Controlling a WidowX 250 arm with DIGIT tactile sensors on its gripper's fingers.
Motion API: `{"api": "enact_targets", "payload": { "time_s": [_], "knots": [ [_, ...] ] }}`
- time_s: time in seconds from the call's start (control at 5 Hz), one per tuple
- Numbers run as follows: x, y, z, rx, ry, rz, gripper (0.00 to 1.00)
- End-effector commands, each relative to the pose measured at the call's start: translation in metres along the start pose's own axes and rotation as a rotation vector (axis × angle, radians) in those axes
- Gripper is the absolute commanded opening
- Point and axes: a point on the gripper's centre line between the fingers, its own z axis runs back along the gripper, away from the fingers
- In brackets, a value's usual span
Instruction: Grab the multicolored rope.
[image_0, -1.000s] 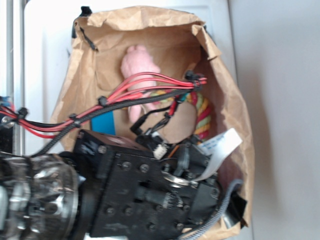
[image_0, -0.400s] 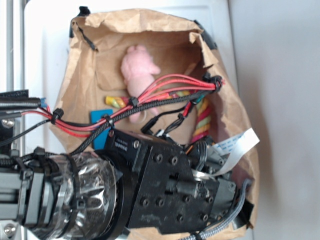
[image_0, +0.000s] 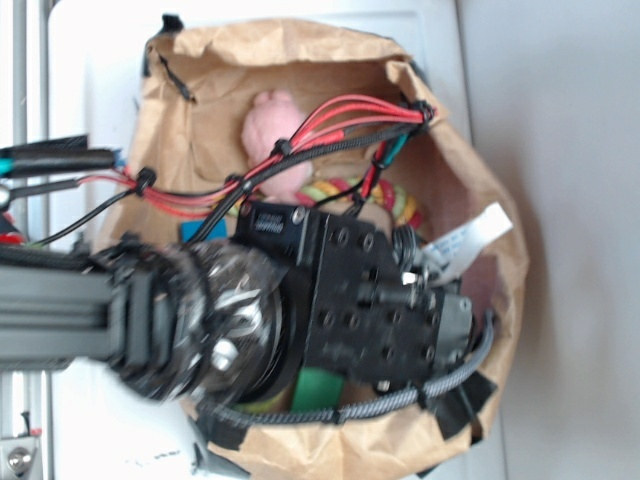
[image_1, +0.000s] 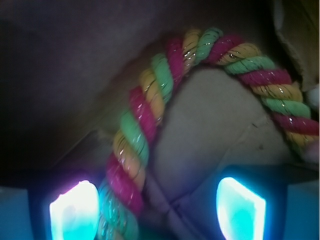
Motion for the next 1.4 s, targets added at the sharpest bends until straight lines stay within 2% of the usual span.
{"api": "enact_targets", "payload": {
  "time_s": [0.0, 0.2, 0.4, 1.0, 1.2],
  "knots": [
    [0.013, 0.002, -0.001, -0.025, -0.05, 0.005, 1.0],
    [0.013, 0.004, 0.001, -0.024, -0.044, 0.006, 0.07],
    [0.016, 0.003, 0.001, -0.024, -0.042, 0.008, 0.0],
    [0.019, 0.002, 0.002, -0.026, -0.055, 0.025, 0.0],
    [0.022, 0.006, 0.026, -0.077, -0.04, 0.041, 0.0]
  ]
}}
